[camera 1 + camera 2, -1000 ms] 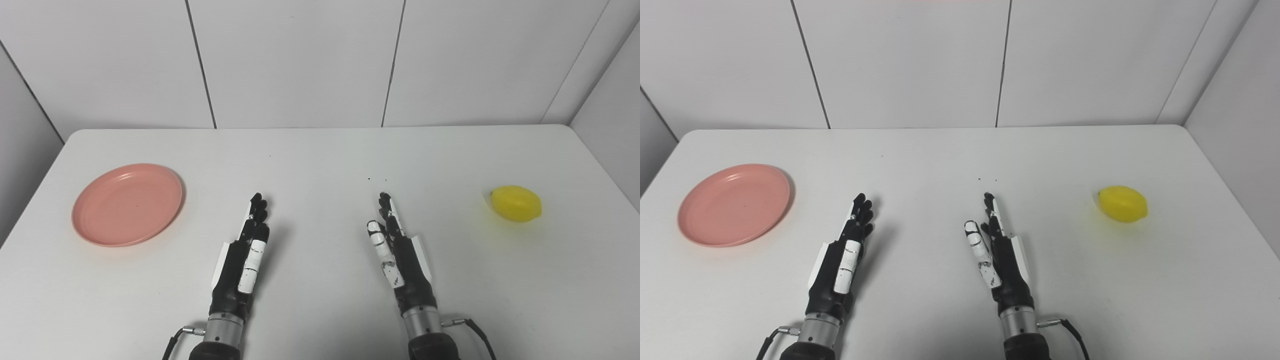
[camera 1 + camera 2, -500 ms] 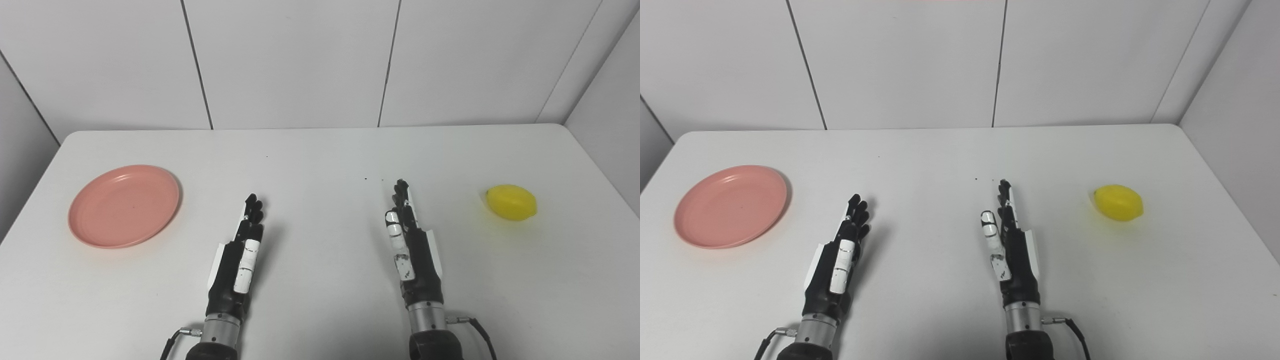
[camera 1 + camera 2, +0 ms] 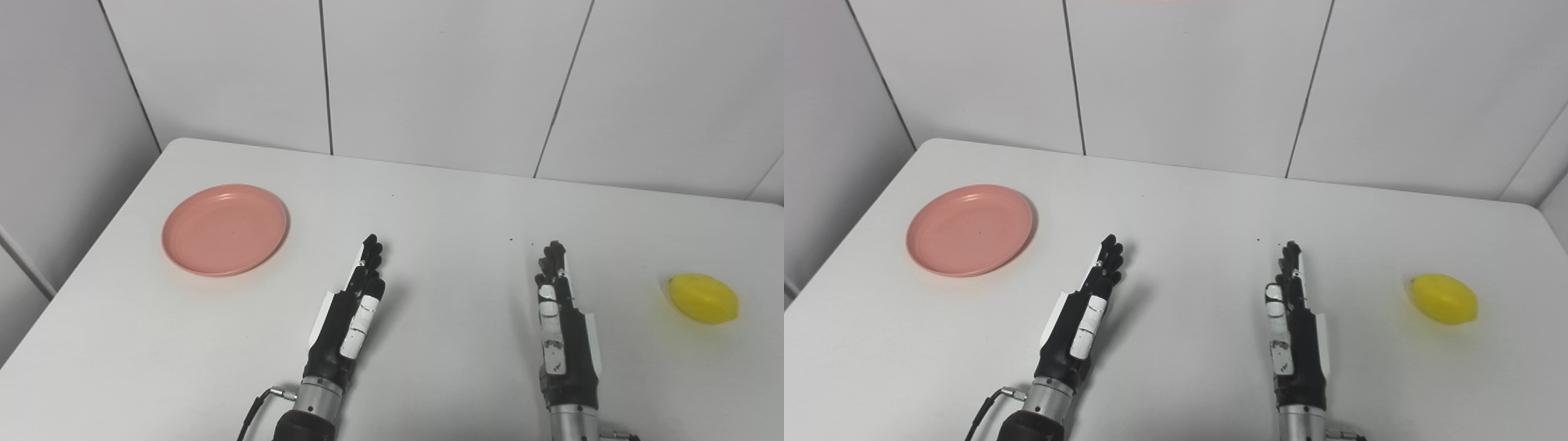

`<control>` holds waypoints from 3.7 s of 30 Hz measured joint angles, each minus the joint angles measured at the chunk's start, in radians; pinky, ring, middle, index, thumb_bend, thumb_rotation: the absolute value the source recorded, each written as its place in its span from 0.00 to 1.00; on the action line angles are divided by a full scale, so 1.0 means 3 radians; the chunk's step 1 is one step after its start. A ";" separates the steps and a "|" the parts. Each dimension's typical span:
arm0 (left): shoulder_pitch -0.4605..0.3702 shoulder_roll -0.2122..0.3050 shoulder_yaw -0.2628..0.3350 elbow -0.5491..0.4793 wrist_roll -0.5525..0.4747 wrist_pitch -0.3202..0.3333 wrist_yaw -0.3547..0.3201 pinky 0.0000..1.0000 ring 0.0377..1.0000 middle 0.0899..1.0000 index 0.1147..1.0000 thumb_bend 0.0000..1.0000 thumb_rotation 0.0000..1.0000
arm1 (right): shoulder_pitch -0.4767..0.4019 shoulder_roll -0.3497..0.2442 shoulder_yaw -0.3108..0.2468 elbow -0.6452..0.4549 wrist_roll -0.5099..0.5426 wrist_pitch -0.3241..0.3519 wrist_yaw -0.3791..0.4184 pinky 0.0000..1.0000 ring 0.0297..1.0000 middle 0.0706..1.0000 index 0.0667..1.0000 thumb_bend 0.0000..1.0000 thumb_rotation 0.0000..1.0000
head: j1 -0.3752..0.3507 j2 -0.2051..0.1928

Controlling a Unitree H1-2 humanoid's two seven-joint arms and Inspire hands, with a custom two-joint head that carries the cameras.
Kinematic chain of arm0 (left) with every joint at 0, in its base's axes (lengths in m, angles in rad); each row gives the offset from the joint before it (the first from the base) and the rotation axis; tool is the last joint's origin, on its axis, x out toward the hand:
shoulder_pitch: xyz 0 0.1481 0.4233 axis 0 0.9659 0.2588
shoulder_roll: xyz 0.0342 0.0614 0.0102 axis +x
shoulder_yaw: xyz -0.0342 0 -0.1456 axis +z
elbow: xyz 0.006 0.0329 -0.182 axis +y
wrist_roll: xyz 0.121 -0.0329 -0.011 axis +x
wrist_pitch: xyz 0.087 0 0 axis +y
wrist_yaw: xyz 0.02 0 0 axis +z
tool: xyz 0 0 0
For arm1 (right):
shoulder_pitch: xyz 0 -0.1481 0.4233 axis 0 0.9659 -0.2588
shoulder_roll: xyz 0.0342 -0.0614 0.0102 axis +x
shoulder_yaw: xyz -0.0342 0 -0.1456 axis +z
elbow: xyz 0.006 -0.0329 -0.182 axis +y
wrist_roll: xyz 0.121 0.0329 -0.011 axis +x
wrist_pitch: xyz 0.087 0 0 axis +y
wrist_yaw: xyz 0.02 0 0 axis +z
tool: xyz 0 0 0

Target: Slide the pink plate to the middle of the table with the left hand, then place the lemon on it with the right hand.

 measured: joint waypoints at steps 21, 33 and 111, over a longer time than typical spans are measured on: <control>-0.0021 0.0180 0.0281 -0.0590 -0.0041 0.0463 -0.0062 0.99 0.98 0.99 0.97 0.73 1.00 | -0.0087 -0.0193 -0.0081 0.0052 0.0214 -0.0042 0.0194 1.00 1.00 1.00 0.99 0.61 1.00 | 0.0579 -0.0241; -0.0207 0.0536 0.0507 -0.0740 -0.0189 0.0754 -0.0147 0.99 0.98 0.98 0.98 0.73 1.00 | -0.0106 -0.0176 -0.0112 0.0078 0.0103 -0.0045 0.0185 1.00 1.00 1.00 0.99 0.59 1.00 | 0.0507 -0.0241; -0.1585 0.1753 0.1573 0.2230 -0.0909 -0.0187 -0.0360 0.82 0.81 0.80 0.79 0.75 1.00 | -0.0103 -0.0178 -0.0157 0.0105 0.0215 -0.0177 0.0220 1.00 1.00 0.99 0.98 0.62 1.00 | 0.0794 -0.0307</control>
